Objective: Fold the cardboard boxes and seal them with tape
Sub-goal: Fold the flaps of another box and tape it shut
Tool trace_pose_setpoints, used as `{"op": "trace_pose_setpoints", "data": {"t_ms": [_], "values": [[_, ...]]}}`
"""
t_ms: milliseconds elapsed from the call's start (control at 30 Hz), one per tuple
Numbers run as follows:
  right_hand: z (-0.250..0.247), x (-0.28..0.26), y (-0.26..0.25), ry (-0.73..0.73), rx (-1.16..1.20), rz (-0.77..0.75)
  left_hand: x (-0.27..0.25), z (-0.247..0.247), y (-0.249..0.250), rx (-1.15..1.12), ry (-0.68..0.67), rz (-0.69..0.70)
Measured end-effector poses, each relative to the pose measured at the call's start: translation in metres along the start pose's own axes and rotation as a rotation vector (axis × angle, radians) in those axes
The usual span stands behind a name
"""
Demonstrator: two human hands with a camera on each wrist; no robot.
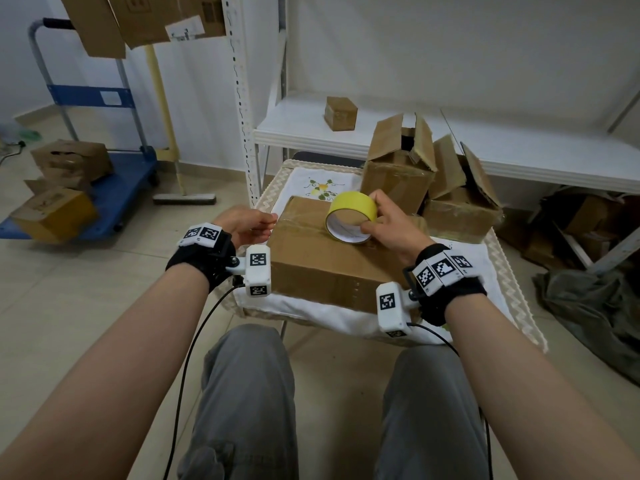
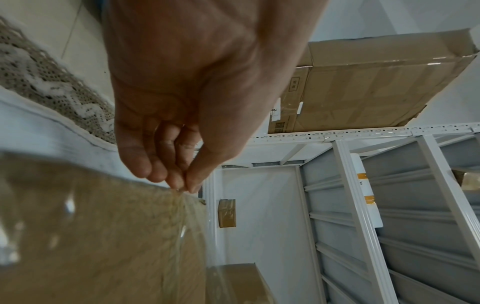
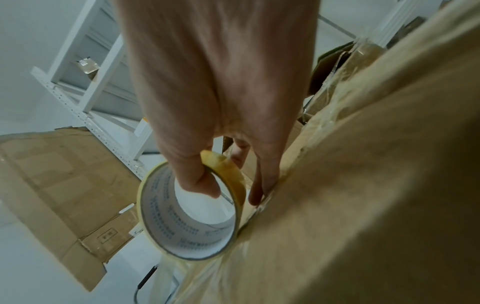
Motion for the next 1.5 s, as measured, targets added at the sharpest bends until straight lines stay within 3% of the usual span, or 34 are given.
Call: {"op": "trace_pose_setpoints", "data": {"t_ms": [300,500,867,1000,1167,1300,1500], "values": [[0.004,0.001,0.004,-0.019,-0.004,0.014,-0.010,0.005,-0.004,0.035,-0.059,-0.066],[0.005,0.000,0.004,-0.013,0.005,0.008,-0.016,0.010,-0.013,-0.082,-0.090,-0.132],[0.005,-0.002,0.008,-0.030,0.005,0.010,-0.025,0.020,-0.031,-0.124,-0.132,-0.133],[0.004,-0.003,0.007,-0.027,0.024,0.003,-0.024,0.017,-0.017,-0.085,-0.055,0.017],[0.005,-0.005,0.009,-0.021,0.055,0.016,-0.021,0.000,0.022,0.174,0.257,0.400],[0.005,-0.008,0.009,-0.018,0.071,0.028,-0.030,0.019,0.042,0.361,0.210,0.580],[0.006,-0.009,0.015,-0.004,0.067,0.070,-0.030,0.026,0.051,0.608,0.207,0.662]]}}
Point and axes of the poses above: each hand's wrist, its own x-axis towards the middle knuckle, its own z-axis out of the palm, y = z × x, the point moved 7 cm from there along x, towards the middle knuckle, and after that the axes turned 4 degrees about y, right-handed, at the moved point
